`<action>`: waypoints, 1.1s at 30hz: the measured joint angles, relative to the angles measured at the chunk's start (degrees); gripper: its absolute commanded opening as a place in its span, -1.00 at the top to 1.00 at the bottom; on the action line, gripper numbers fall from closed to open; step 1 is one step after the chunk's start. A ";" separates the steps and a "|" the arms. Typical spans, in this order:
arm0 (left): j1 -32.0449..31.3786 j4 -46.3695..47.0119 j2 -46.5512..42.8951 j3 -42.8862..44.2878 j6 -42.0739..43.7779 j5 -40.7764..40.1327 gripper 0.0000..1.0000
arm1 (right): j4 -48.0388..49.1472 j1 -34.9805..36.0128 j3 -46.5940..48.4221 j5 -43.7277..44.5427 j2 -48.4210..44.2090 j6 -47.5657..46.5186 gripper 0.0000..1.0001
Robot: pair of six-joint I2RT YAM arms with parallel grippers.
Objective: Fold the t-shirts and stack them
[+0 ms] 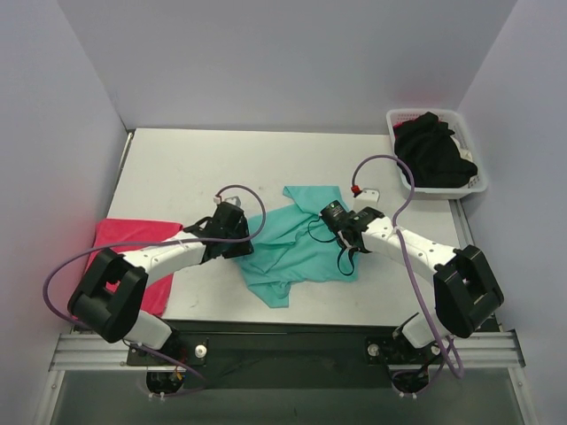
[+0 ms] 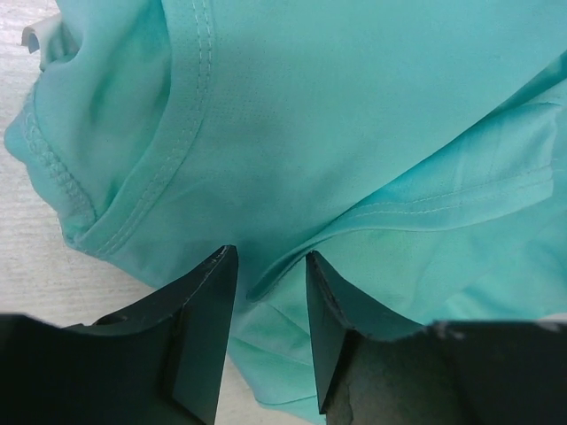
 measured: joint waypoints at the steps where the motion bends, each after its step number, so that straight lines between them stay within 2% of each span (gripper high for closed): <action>1: -0.02 0.37 0.44 0.00 0.00 0.00 0.15 | -0.02 0.00 0.00 0.00 0.00 0.02 1.00; 4: -0.04 0.98 1.36 0.00 0.00 -0.07 0.36 | -0.17 -0.04 0.00 0.00 0.00 0.13 1.00; 5: -0.04 1.03 1.53 0.00 0.02 -0.09 0.60 | -0.17 -0.13 0.00 0.00 0.00 0.13 1.00; 8: -0.04 0.94 1.55 0.02 -0.02 -0.42 1.00 | -0.22 -0.39 -0.02 0.02 0.00 0.15 1.00; 13: -0.04 -2.47 0.17 0.98 0.07 -3.37 1.00 | -0.46 -1.07 -0.17 0.07 -0.09 0.26 1.00; 19: 1.25 -10.71 -6.43 8.39 0.63 -11.74 1.00 | -2.01 -4.22 -1.03 0.46 -3.06 0.17 1.00; 26: 6.34 -13.97 -14.53 12.70 1.79 -16.98 1.00 | -3.21 -9.92 -1.31 1.51 -11.47 -1.03 1.00; 33: 12.07 -17.27 -15.74 14.53 3.67 -17.77 1.00 | -3.58 -15.80 -1.31 1.75 -15.98 -3.39 1.00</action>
